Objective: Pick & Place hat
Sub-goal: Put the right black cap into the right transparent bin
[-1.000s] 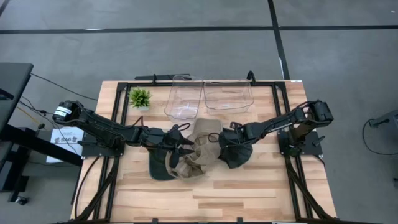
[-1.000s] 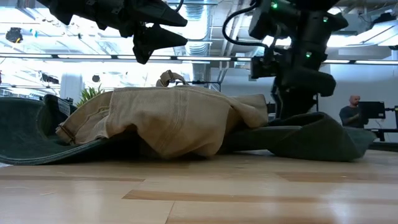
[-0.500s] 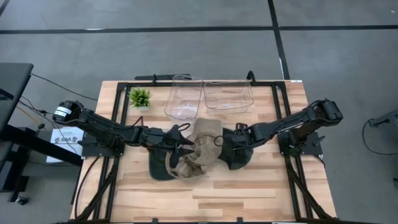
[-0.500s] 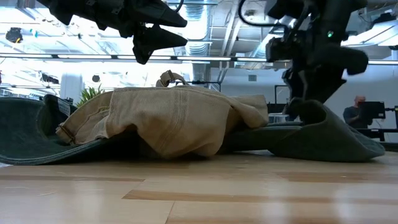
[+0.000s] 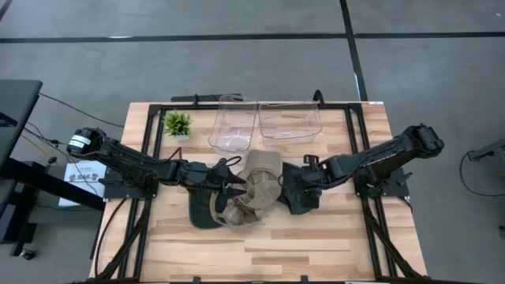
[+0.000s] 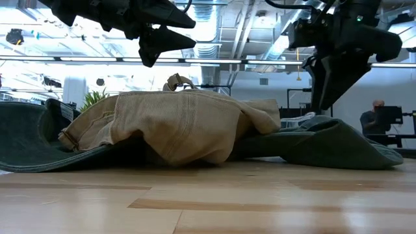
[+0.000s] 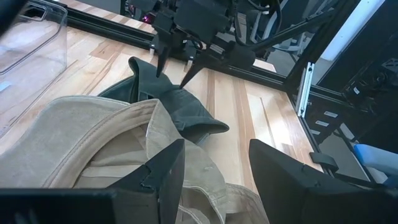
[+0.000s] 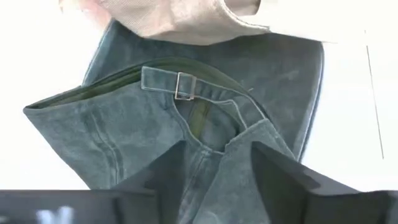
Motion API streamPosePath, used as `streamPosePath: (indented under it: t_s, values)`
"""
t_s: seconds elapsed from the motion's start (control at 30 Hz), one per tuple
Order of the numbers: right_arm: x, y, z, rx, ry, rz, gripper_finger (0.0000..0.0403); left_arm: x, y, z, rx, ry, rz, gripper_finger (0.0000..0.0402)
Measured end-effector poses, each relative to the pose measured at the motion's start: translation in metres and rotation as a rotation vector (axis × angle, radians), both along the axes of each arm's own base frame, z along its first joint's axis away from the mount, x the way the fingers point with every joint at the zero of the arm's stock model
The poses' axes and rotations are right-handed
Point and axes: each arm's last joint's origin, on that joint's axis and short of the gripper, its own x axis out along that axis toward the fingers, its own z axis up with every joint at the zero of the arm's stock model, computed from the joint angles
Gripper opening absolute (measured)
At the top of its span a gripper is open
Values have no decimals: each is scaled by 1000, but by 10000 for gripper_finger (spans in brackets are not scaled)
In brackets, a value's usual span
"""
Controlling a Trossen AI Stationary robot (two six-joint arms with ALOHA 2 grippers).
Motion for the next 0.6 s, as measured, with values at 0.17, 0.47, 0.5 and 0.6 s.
streamPosePath:
  t_s: [0.17, 0.47, 0.5, 0.6]
  values:
    - [-10, 8, 2, 8, 57, 44, 62, 0, 0, 0, 0, 0, 0, 177]
    - [-39, 46, -2, 10, 188, 85, 9, 0, 0, 0, 0, 0, 0, 177]
    - [-41, 50, -4, 14, 186, 83, 13, 0, 0, 0, 0, 0, 0, 177]
    - [-49, 62, -7, 23, 181, 65, 27, 0, 0, 0, 0, 0, 0, 177]
